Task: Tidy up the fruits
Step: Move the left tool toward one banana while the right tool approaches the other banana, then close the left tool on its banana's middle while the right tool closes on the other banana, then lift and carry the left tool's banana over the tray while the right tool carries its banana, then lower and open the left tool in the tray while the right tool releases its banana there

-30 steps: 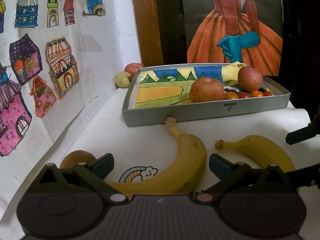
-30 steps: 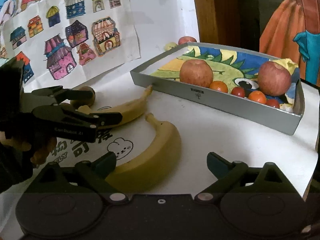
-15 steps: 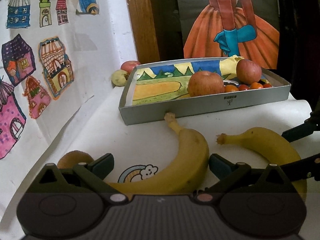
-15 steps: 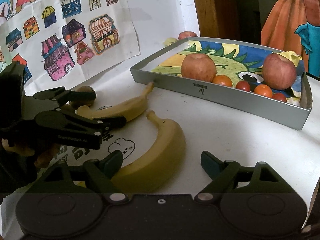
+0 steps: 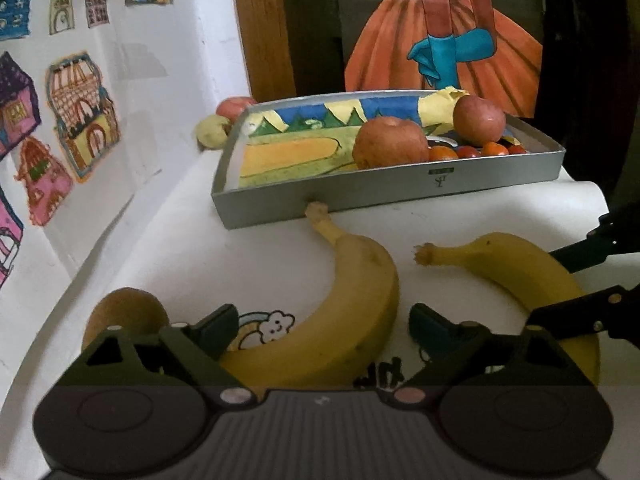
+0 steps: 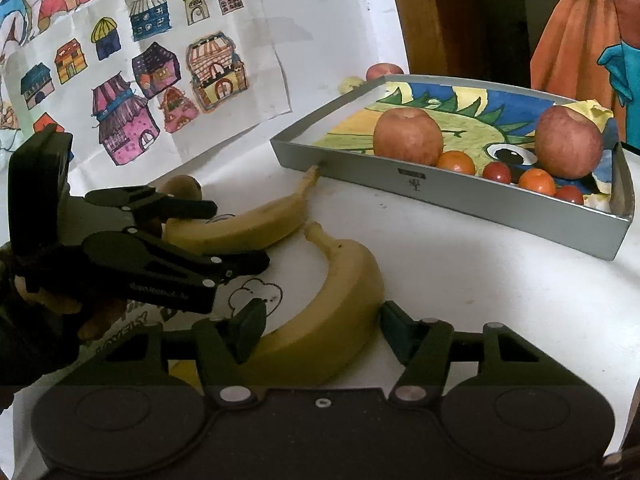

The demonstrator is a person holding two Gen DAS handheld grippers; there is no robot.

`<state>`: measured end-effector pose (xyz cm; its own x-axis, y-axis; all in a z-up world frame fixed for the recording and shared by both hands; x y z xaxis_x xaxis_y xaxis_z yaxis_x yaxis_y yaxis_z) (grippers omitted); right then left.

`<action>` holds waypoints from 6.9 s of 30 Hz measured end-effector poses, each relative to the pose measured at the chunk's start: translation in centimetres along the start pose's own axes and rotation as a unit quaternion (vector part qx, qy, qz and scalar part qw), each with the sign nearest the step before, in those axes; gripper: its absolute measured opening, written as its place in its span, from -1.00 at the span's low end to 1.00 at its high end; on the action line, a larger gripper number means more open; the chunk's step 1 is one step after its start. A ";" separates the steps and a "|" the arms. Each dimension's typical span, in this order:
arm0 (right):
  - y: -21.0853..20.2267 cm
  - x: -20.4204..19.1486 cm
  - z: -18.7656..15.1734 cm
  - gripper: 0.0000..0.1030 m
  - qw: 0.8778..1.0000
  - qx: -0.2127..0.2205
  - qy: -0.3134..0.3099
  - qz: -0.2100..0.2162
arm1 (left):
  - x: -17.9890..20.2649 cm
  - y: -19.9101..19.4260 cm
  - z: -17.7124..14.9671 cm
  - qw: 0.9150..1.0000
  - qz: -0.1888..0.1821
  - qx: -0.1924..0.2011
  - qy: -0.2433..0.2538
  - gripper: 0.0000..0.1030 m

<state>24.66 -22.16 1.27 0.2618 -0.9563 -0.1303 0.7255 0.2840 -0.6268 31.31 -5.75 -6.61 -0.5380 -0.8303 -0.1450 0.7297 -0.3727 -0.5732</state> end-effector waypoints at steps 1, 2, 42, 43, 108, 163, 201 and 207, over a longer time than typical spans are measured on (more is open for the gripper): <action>0.0 0.1 0.0 0.18 1.000 0.000 0.003 0.001 | 0.0 0.0 0.1 1.000 -0.002 -0.003 0.001 0.76; -0.1 0.3 0.0 0.12 1.000 0.000 0.004 0.002 | 0.1 0.0 0.2 1.000 -0.008 -0.007 0.000 0.66; -2.0 0.2 -1.8 0.03 0.996 0.018 -0.051 -0.073 | 3.9 -1.4 0.4 0.995 0.037 -0.056 -0.072 -0.03; -2.1 0.3 -1.8 0.02 0.996 0.018 -0.053 -0.072 | 3.9 -1.4 0.4 0.995 0.038 -0.058 -0.075 -0.06; -4.9 8.9 8.1 -0.29 0.979 0.136 -0.125 -0.086 | 5.3 -2.0 9.7 0.972 0.120 0.081 -0.186 -0.23; 11.5 16.4 16.8 -0.29 0.994 0.060 -0.043 -0.078 | -0.6 13.4 15.8 0.969 0.111 0.068 -0.211 -0.23; 2.9 13.0 16.6 0.84 0.979 0.140 -0.094 -0.111 | 0.7 7.0 16.3 0.955 0.128 0.127 -0.233 0.85; -2.5 10.4 15.1 0.99 0.972 0.185 -0.098 -0.106 | 1.2 0.4 15.6 0.948 0.148 0.159 -0.233 1.00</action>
<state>35.19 -31.80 13.03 0.1717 -0.9747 0.1433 0.9462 0.1227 -0.2994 37.52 -13.32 5.56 -0.0987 -0.9834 0.1524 0.9500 -0.1387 -0.2797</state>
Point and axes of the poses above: each gripper's, at about its wrist camera, not at the fingertips, and y roughly the way its jaws point, x to its right, z to its top, the point moved 4 cm from there along y, roughly the way its jaws point, and after that the axes turned 7 degrees about x, right-handed, at the moved point
